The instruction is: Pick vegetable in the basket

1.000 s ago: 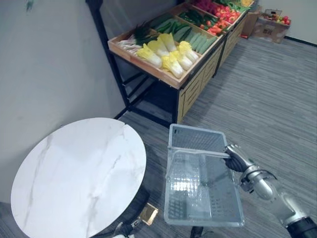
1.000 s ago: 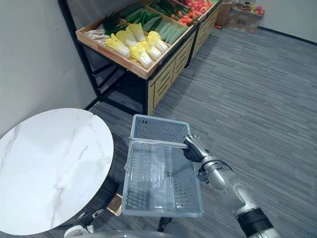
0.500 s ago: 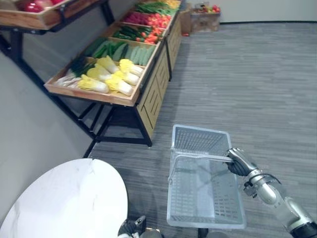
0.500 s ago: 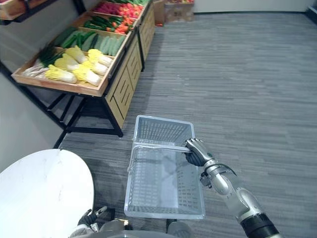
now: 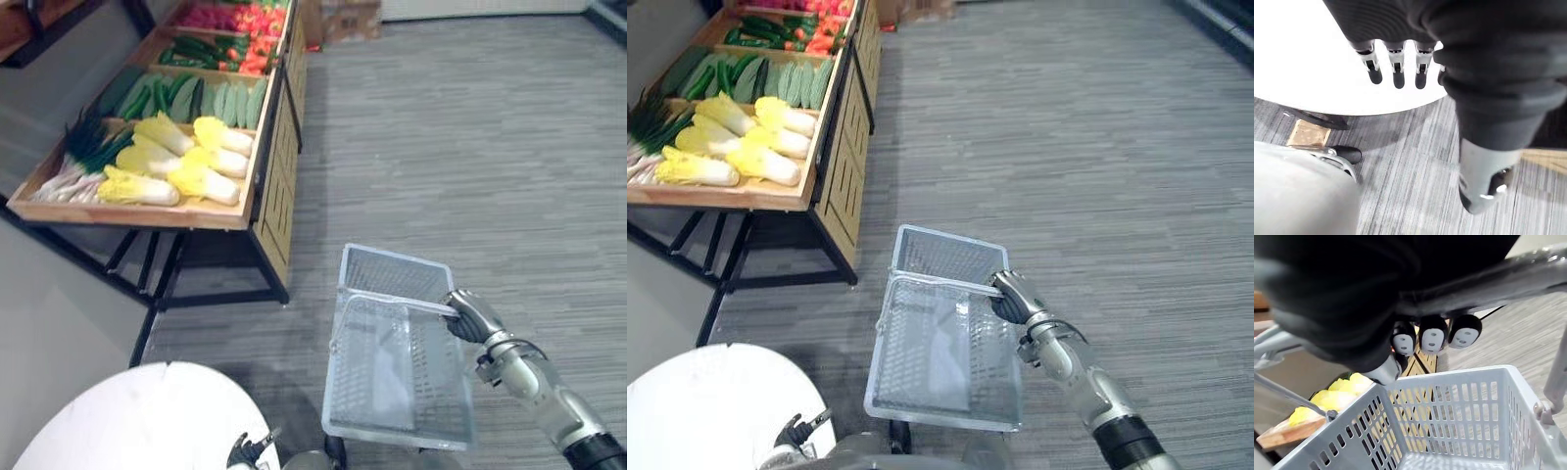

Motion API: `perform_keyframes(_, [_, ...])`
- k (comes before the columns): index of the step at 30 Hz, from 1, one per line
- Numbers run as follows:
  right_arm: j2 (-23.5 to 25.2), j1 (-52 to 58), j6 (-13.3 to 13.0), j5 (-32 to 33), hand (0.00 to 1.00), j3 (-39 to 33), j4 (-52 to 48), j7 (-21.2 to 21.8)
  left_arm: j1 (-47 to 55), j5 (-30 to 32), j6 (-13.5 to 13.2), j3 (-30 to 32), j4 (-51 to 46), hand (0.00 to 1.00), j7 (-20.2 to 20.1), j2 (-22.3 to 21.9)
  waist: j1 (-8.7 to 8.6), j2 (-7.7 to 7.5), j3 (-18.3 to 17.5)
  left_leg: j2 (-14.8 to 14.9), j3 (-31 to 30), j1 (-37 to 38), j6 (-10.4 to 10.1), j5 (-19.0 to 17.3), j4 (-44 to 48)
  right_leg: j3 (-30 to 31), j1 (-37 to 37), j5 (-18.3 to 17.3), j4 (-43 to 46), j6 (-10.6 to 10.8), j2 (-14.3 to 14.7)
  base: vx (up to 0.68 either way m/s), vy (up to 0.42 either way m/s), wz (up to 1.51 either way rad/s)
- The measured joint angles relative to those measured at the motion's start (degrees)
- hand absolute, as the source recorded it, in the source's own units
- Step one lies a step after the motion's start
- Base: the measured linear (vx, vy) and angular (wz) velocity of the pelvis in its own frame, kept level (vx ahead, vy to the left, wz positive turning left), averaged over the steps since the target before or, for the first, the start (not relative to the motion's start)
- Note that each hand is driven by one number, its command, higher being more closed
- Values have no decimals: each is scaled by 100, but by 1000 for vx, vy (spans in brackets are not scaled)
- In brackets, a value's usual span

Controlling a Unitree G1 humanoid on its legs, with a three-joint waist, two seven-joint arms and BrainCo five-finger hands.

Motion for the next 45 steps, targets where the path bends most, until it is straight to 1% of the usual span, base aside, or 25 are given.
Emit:
perform_keyframes(3, [189,-1,43,-26,100,-289,-30,-11,4,1,18,-251,12,0,-4,151,-142,-67,74,-111,22,454,212,-266,-14,-94,-472,402,1442,-170,-180,158,104,-3])
perform_keyframes(4, [229,-5,57,-31,100,-352,-30,-24,-16,0,26,-281,12,0,-3,148,-156,-20,102,-112,33,570,236,-332,-25,-280,-600,224,1706,-335,-252,235,104,-9])
perform_keyframes(6, [235,-8,59,-31,100,-404,-31,-25,-28,-8,51,-323,14,0,5,140,-143,11,101,-78,51,704,257,-390,-99,-706,-774,-213,1575,-498,-280,197,53,-8])
perform_keyframes(8, [233,-22,64,-32,100,-491,-31,-26,-92,-26,89,-366,3,0,8,119,-162,111,144,40,62,757,194,-386,-166,-1228,-849,-288,419,-505,-172,256,-18,18])
perform_keyframes(11, [216,-43,205,-153,100,-698,-31,-28,-248,-32,85,-377,-130,0,-2,82,-161,207,235,216,-148,833,-119,-531,-178,-1259,-863,142,-1614,-139,-74,330,-135,32])
perform_keyframes(13, [217,-56,294,-262,100,-741,-34,-73,-262,-30,84,-374,-169,0,-16,103,-154,145,234,265,-251,976,-386,-683,-181,-1031,-798,489,-2326,-102,-109,375,-241,31])
perform_keyframes(15, [217,5,314,-326,100,-740,-33,-78,-135,-27,88,-268,-164,0,-62,202,-169,-21,174,345,-386,1299,-756,-988,-119,-1038,-753,801,-2087,-82,-240,480,-385,32])
perform_keyframes(16, [188,3,326,-342,100,-759,-30,-78,-107,-25,89,-208,-157,0,-65,154,-171,74,177,499,-403,1322,-828,-1105,3,-1102,-802,865,-1839,-93,-182,546,-492,27])
perform_keyframes(17, [182,-4,375,-380,100,-802,-26,-78,-129,-19,86,-136,-78,0,-87,4,-155,297,133,844,-571,1027,-868,-1111,621,-1316,-848,480,-1497,-295,66,426,-411,14])
perform_keyframes(19, [182,-1,390,-380,100,-798,-25,-77,-120,-17,86,-11,1,0,-127,-136,-148,307,132,1066,-726,624,-758,-858,1558,-1438,-724,255,-1387,-463,205,376,-378,14])
perform_keyframes(20, [176,49,404,-379,100,-801,-25,-76,-118,-47,103,204,49,0,-127,-230,-164,310,134,1257,-829,300,-660,-469,2454,-1569,-470,69,-1339,-551,308,454,-387,24])
perform_keyframes(21, [142,119,406,-377,100,-782,-25,-75,-116,-42,100,301,9,0,-119,-231,-149,289,149,1462,-810,-4,-530,236,3344,-1672,-114,-99,-1354,-676,377,525,-412,25])
perform_keyframes(23, [116,134,404,-376,100,-771,-34,-76,-120,-32,85,314,-48,0,-123,-234,-89,183,207,1633,-713,-272,-410,499,4323,-1690,310,-312,-1391,-798,411,409,-280,3])
perform_keyframes(26, [124,137,395,-354,100,-774,-43,-141,-118,-19,83,333,-169,0,-120,-242,-24,187,208,1356,-448,-964,-369,-29,5109,-1621,1058,-556,-1852,-886,421,379,-167,-7])
perform_keyframes(29, [127,135,393,-359,100,-768,-41,-151,-121,-18,74,509,-289,0,-110,-245,202,186,212,795,-161,-1674,-377,-443,4156,-1568,1497,-607,-2227,-868,413,367,-36,-23])
perform_keyframes(31, [116,132,389,-359,100,-768,-40,-153,-91,-18,78,532,-287,0,-107,-223,236,172,220,478,-29,-1743,-333,-419,2774,-1589,1743,-603,-2385,-723,382,394,55,-19])
perform_keyframes(32, [117,133,384,-358,100,-786,-40,-173,-48,-14,85,531,-288,0,-96,-221,211,182,213,261,-44,-1657,-322,-91,1521,-1630,1894,-621,-2512,-630,365,339,85,-4])
perform_keyframes(34, [113,133,383,-359,100,-798,-38,-193,30,4,87,532,-294,0,-91,-229,200,264,166,138,-84,-1611,-373,580,17,-1629,2103,-748,-2673,-440,409,452,148,-6])
perform_keyframes(36, [120,134,388,-364,100,-782,-1,-194,104,33,87,552,-283,0,-108,-273,221,423,123,216,-167,-1695,-189,1099,-78,-1543,2358,-1000,-2699,-277,482,582,231,-6])
perform_keyframes(37, [136,128,387,-364,100,-700,67,-194,104,37,88,578,-292,0,-104,-269,258,291,122,96,-92,-1712,84,1116,164,-1441,2428,-1024,-2702,-280,387,601,237,6])
perform_keyframes(40, [106,50,384,-378,100,-601,113,-168,100,39,87,747,-345,0,-20,-296,381,224,119,-24,23,-1786,453,569,915,-1139,2483,-678,-2447,-267,168,482,187,6])
perform_keyframes(41, [106,-25,383,-377,100,-533,113,-164,119,37,90,856,-332,0,38,-319,412,153,96,-155,103,-1610,574,331,1023,-1142,2432,-658,-1924,-237,12,441,171,7])
perform_keyframes(43, [145,-88,357,-373,100,-513,140,-207,120,34,90,850,-304,0,68,-302,451,76,102,-315,97,-1272,526,96,835,-964,2089,-605,-787,-145,-139,336,149,11])
perform_keyframes(44, [259,-96,341,-374,100,-497,224,-238,134,33,96,795,-255,0,102,-258,459,-12,106,-427,80,-869,473,-21,558,-693,1534,-188,650,527,-278,428,191,12])
perform_keyframes(45, [373,-97,342,-381,100,-468,279,-238,165,35,102,684,-208,0,142,-215,466,-76,113,-493,33,-536,467,-77,394,-443,1140,370,1658,960,-299,509,187,27])
